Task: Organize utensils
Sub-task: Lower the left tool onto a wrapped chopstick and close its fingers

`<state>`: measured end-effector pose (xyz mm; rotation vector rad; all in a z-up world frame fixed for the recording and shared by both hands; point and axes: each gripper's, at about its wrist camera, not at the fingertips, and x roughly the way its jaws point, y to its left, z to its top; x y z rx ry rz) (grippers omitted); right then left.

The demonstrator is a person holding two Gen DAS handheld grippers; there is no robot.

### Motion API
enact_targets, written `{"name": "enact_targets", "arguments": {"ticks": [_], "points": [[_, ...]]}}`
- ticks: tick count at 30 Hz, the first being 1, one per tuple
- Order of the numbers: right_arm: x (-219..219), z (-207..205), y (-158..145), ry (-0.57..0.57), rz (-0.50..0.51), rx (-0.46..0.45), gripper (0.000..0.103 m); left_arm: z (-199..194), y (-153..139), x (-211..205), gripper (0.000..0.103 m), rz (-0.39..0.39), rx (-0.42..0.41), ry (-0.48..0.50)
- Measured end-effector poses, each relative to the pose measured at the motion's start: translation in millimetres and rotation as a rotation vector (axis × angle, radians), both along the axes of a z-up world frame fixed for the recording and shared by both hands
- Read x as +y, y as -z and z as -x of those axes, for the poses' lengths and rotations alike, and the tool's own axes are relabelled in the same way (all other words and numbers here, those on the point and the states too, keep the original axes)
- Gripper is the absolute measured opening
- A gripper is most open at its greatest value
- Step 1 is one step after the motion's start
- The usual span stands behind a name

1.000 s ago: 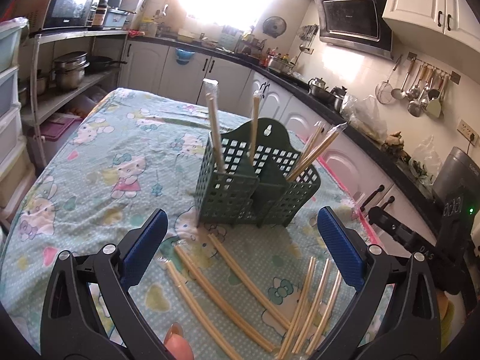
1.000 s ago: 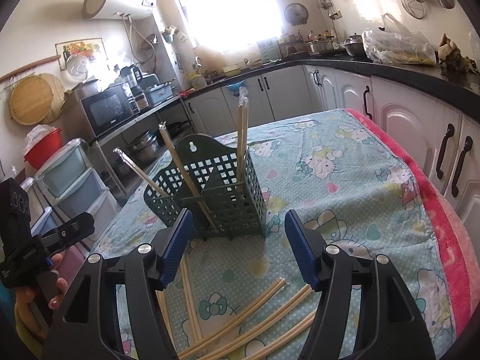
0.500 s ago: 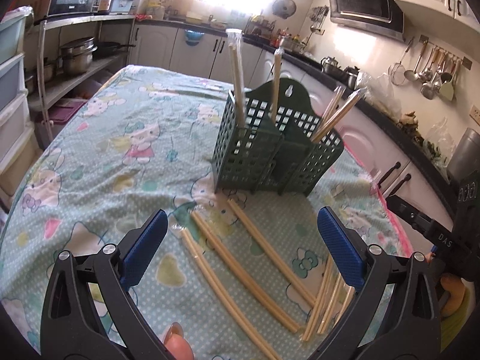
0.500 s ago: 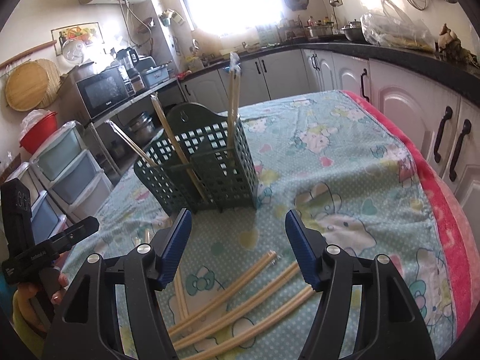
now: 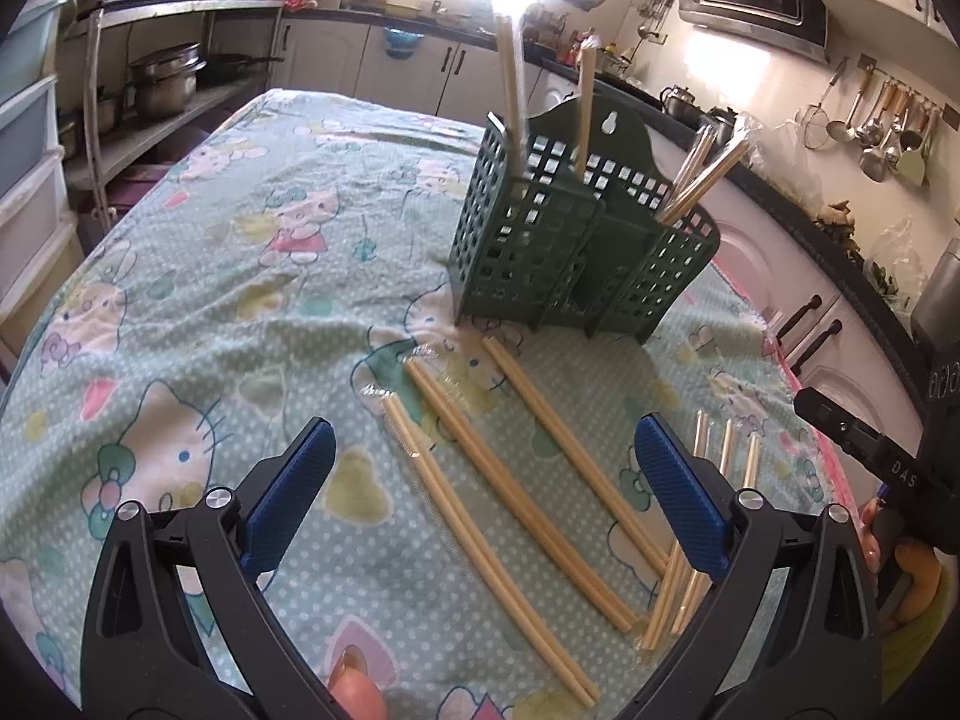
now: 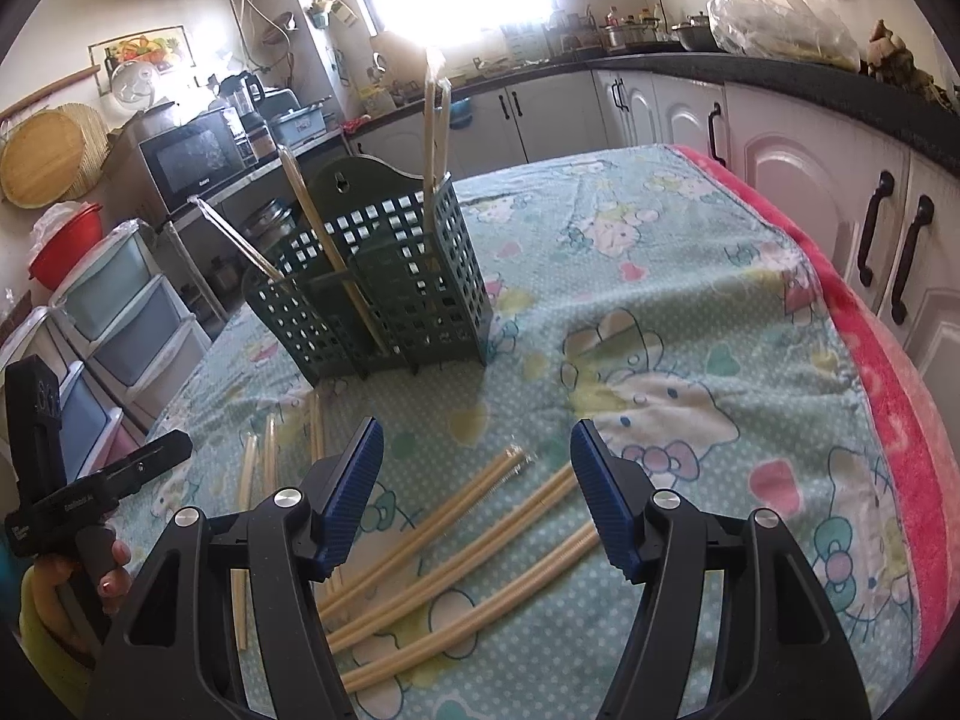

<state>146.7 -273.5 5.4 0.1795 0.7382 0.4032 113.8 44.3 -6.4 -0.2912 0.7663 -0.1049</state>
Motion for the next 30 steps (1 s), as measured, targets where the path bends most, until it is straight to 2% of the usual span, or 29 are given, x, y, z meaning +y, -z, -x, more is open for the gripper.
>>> {"name": "enact_targets", "arguments": {"ticks": [10, 12, 13, 17, 21, 30], "points": [[-7, 4, 16, 0.014, 0.009, 0.042, 0.063, 0, 25, 7, 0.09, 0.025, 0.08, -0.027], [-9, 4, 18, 0.018, 0.008, 0.047, 0.063, -2, 29, 10, 0.079, 0.036, 0.093, -0.033], [-11, 5, 19, 0.02, 0.008, 0.049, 0.063, -2, 31, 11, 0.077, 0.038, 0.098, -0.036], [-13, 5, 23, 0.025, 0.015, 0.065, 0.063, -7, 39, 13, 0.058, 0.059, 0.124, -0.039], [-16, 4, 31, 0.033, 0.026, 0.088, 0.063, -12, 44, 13, 0.049, 0.048, 0.14, -0.043], [-22, -8, 48, 0.078, 0.044, 0.152, 0.063, -27, 47, 16, 0.039, 0.015, 0.153, -0.081]]}}
